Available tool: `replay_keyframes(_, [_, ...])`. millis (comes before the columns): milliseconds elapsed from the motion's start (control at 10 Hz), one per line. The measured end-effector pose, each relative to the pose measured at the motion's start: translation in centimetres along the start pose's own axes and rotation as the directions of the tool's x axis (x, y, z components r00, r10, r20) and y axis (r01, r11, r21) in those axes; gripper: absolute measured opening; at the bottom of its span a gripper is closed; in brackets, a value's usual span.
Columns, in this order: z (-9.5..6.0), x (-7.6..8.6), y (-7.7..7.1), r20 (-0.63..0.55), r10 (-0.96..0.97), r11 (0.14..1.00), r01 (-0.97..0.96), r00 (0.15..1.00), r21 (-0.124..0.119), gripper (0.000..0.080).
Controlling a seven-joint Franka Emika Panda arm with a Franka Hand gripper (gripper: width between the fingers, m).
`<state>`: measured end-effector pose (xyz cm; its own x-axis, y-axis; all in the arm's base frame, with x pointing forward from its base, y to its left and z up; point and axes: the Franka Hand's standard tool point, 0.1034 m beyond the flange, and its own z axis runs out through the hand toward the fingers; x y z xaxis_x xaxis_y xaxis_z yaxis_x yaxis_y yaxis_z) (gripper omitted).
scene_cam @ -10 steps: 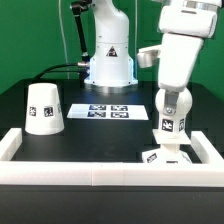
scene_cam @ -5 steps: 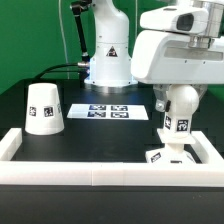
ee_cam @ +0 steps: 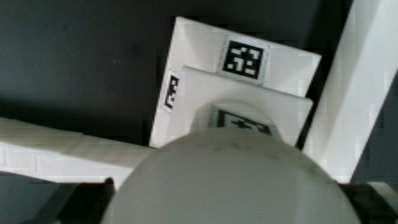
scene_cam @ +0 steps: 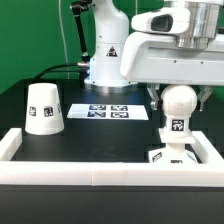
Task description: Assemble lamp
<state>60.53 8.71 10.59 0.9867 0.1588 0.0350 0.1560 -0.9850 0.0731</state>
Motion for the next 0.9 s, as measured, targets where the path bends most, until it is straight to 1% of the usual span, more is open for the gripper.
replay_keyframes(100, [-0.01,0.01,-0.07,0.000,0.040,0.999,-0.040,0.999,0.000,0.0576])
replay_keyframes(400, [-0.15,0.07,-0.47,0.001,0.231,0.973,-0.231,0.973,0.011,0.0576])
replay_keyframes(500, [-0.11,0.00,-0.47,0.009,0.355,0.934,-0.355,0.935,0.022,0.0576])
replay_keyframes(600, [-0.13,0.01,-0.35,0.015,0.452,0.892,-0.452,0.892,0.028,0.0576])
replay_keyframes(900, [-0.17,-0.02,-0.12,0.019,0.598,0.801,-0.598,0.801,0.024,0.0576])
